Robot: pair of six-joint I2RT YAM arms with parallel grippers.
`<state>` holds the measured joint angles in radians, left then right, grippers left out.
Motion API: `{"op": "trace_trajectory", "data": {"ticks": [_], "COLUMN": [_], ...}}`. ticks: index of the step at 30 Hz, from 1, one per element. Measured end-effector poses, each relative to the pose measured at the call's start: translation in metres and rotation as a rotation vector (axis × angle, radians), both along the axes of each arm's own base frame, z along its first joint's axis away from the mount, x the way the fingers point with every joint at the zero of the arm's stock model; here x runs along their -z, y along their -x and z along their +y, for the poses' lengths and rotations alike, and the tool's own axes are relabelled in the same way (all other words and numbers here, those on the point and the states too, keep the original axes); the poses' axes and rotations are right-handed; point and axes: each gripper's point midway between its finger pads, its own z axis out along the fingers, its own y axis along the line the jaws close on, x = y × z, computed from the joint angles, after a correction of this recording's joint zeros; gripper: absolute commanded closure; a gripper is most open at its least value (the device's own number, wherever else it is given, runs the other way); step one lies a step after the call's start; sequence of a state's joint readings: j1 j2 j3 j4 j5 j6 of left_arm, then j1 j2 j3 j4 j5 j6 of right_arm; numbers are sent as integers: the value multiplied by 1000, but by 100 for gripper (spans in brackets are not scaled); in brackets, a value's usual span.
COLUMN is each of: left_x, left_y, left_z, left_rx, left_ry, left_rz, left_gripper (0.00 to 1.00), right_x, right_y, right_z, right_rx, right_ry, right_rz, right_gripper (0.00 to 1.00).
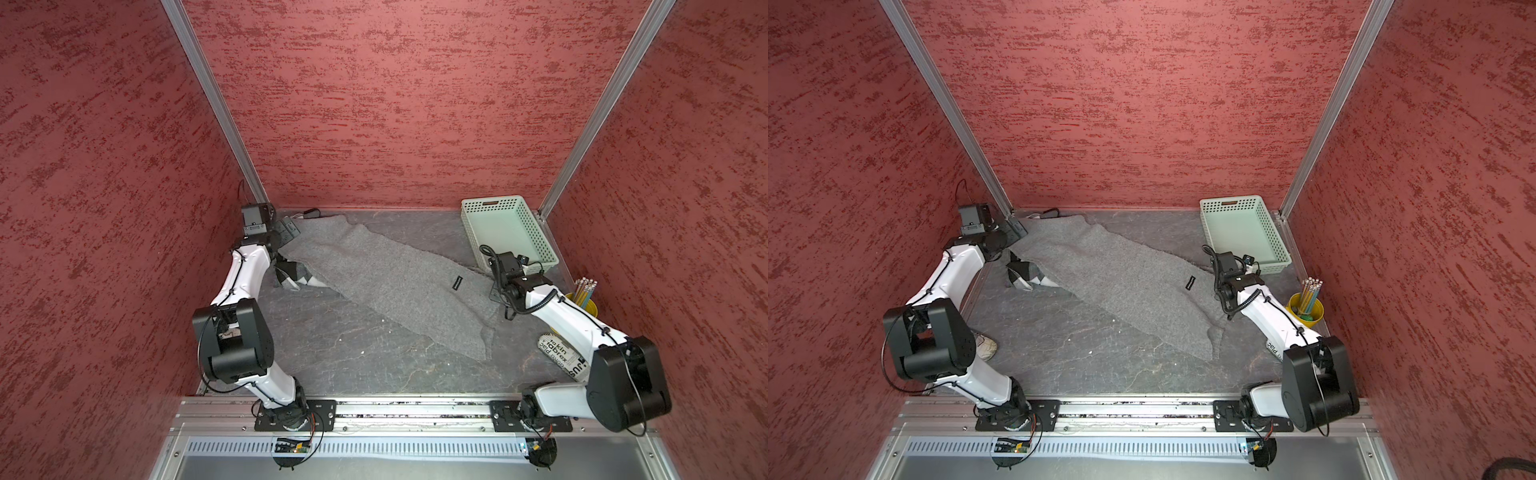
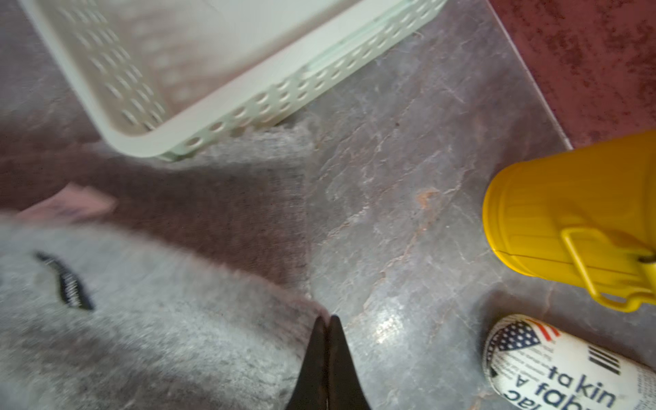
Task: Roll up the scarf and place it into the basket
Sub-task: Flatten out the scarf at the center of the board.
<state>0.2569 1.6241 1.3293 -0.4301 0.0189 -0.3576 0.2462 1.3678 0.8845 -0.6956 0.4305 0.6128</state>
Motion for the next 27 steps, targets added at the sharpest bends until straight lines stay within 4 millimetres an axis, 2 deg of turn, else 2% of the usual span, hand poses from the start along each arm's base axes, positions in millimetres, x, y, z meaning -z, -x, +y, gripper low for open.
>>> {"op": "trace_trajectory", "data": {"ticks": [3,5,7,8,11,14,16,22,27], "left_x": [2,8,17,22,41,59,65,55,48], "left_y": [-1,-4,-8,-9,-11,-13,-18,-44,-69], "left_z": [21,38,55,62,76,85,83,62,42], "left_rx": [-27,-42,-53,-57,-46,-30,-4,127,211], "left_ry": [24,51,85,101,183,254,290,343,330], "left_rz": [-3,4,15,18,29,37,28,-53,-80], "left_gripper": [0,0,0,0,1,0,0,0,2], "right_x": [3,5,9,11,15,9,2,-24,-34], "right_y": [-2,-5,-7,-7,-10,-15,-18,-32,-40], "right_z": [-8,-11,-13,-13,-11,-5,0,14,20], "right_rx": [16,20,22,19,3,-15,-29,-71,-89], "right_ry": [25,36,42,45,41,12,-18,-87,-113], "right_rz": [6,9,16,22,42,20,-6,-82,-109], "right_gripper": [99,76,47,40,28,22,20,20,20]}}
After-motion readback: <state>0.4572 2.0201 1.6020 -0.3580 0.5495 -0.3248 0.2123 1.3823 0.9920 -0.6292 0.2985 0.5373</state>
